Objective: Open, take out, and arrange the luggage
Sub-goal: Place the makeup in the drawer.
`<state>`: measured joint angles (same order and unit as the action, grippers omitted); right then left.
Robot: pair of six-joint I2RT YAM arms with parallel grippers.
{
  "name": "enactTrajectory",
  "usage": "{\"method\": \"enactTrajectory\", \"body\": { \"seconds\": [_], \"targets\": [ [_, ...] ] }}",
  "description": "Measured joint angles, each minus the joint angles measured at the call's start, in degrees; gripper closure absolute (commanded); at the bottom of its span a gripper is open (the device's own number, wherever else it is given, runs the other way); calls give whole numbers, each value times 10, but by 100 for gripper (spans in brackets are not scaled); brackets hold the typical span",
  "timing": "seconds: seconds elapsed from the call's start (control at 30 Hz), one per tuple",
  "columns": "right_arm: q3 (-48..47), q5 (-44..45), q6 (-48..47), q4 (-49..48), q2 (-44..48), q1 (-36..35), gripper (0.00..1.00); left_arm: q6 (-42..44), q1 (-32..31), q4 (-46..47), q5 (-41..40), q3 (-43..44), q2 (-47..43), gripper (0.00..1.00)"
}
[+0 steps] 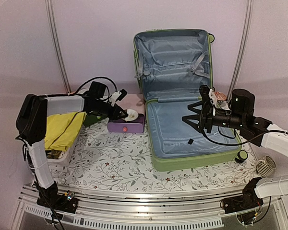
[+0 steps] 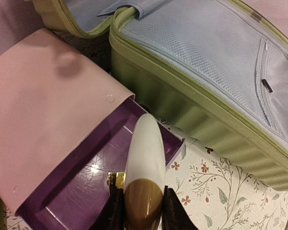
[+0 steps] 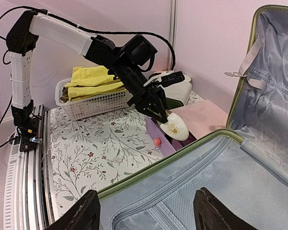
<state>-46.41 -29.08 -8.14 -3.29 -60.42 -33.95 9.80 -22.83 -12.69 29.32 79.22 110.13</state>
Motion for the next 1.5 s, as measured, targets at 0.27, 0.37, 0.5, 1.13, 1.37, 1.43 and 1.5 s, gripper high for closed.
{"method": "enactTrajectory", "body": {
  "seconds": [0.27, 0.37, 0.5, 1.13, 1.37, 1.43, 1.5],
  "targets": [
    [0, 0, 0, 1, -16, 0, 32, -34, 33, -31, -32, 22, 18, 100],
    [0, 0, 0, 2, -22, 0, 32, -57, 52, -20, -44, 14, 17, 100],
    [0, 0, 0, 3, -31, 0, 33, -87, 76, 0, -43, -7, 14, 100],
    [0, -9, -2, 2, -34, 0, 34, -88, 84, 24, 52, 21, 33, 98],
    [1, 4, -2, 3, -33, 0, 34, -30, 39, -9, 52, 80, 96, 58],
    [1, 16, -2, 3, -33, 0, 33, -16, 30, -23, 46, 86, 108, 33],
    [1, 27, -2, 5, -33, 0, 33, -6, 23, -33, 34, 88, 111, 3]
  ]
}}
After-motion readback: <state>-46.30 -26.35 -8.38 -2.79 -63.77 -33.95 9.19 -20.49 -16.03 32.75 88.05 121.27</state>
